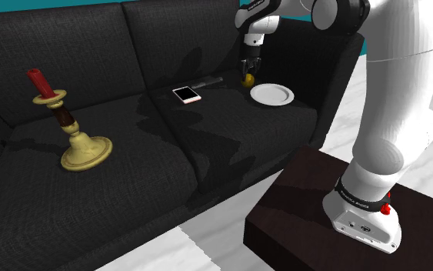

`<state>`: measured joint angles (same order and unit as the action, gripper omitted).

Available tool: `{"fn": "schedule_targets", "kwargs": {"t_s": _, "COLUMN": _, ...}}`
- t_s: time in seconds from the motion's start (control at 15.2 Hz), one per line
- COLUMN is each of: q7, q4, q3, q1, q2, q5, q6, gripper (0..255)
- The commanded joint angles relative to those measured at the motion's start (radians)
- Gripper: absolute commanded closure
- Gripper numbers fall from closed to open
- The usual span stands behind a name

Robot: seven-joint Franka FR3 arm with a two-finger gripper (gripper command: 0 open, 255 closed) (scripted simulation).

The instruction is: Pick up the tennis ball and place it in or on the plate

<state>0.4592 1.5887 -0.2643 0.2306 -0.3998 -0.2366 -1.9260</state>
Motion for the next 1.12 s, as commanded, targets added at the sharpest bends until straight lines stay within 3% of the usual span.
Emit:
{"fn": "schedule_targets", "kwargs": {"t_s": 0.0, "q7": 0.000, "q4": 0.000, "q3": 0.000, "q1": 0.000, "q2": 0.000, "q5": 0.000, "q6": 0.000, "gripper": 255}}
{"fn": "schedule_targets", "kwargs": {"t_s": 0.33, "q7": 0.000, "q4": 0.001, "q3": 0.000, "q1": 0.000, "q2": 0.000, "q5": 0.000, "q6": 0.000, "gripper": 255}}
{"fn": "schedule_targets", "kwargs": {"t_s": 1.06, "q7": -0.022, "q4": -0.108, "q3": -0.006, "q1": 0.003, "q2": 0.027, "q5": 0.014, "q6": 0.133, "gripper": 255}}
